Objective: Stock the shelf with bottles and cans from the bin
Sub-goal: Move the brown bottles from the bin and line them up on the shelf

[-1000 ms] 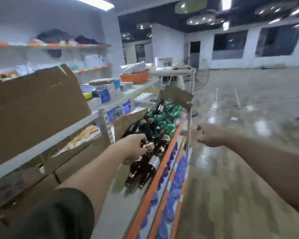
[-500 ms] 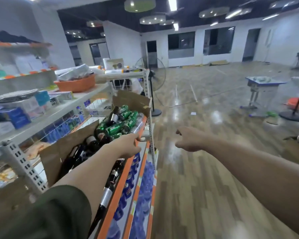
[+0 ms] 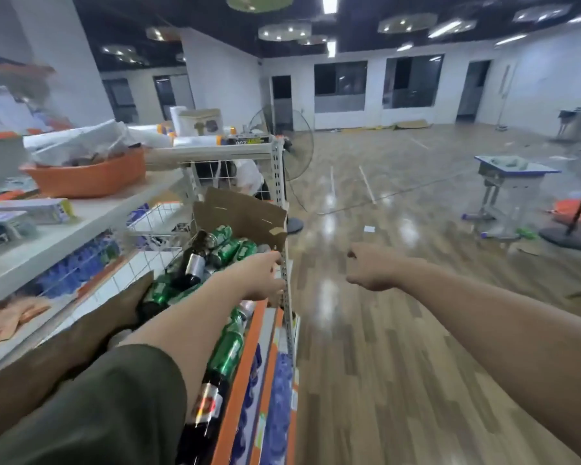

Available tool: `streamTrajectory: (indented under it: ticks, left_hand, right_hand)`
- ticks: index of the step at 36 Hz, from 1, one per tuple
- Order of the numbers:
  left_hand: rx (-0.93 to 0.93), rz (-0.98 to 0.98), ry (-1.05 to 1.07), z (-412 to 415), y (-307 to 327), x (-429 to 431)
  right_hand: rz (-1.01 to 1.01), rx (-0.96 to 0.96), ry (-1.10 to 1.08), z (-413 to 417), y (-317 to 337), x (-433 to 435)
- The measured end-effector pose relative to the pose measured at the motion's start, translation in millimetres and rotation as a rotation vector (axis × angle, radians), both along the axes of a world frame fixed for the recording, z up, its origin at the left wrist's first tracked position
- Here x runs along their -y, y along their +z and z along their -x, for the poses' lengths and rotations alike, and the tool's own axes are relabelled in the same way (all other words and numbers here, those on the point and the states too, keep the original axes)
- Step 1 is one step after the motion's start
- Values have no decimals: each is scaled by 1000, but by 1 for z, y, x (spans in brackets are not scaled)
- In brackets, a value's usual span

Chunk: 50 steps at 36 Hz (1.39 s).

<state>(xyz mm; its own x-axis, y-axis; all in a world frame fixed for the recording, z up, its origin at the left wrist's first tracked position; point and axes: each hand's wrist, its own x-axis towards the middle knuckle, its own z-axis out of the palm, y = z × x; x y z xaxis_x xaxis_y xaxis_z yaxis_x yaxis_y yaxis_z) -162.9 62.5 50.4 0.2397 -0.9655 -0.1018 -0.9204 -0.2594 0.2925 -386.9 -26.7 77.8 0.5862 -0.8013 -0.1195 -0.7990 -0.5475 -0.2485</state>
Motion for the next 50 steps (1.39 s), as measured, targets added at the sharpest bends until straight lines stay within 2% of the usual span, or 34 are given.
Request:
streamTrajectory:
  ticks: [4,11,18,21,28,32,40,50]
  left_hand:
    - [33,58,14,-28,24,55]
    - [60,48,46,-66,34,137]
    - [52,15,180,-103,22,202]
    - [39,6,263,-126,20,222]
    - [38,1,557,-183,28,205]
    - [66,-19,776,-200,26,147]
    - [30,-59,1218,-190,24,-3]
    - [-99,-102,1402,-177,-14,-103]
  right_hand:
    - [-13,73,-47,-22,12,53]
    - [-2,50,10,-65,15,141]
    - [51,-20,215,-129,8,227]
    - [15,-3,307,-163,7,264]
    - [-38,6,566,-270,8,316]
    - [-36,-4,760,-339,-1,292]
    - [-116,-1,1199,-426,-22,157]
    - [-54,-161,1514,-457,-52,39]
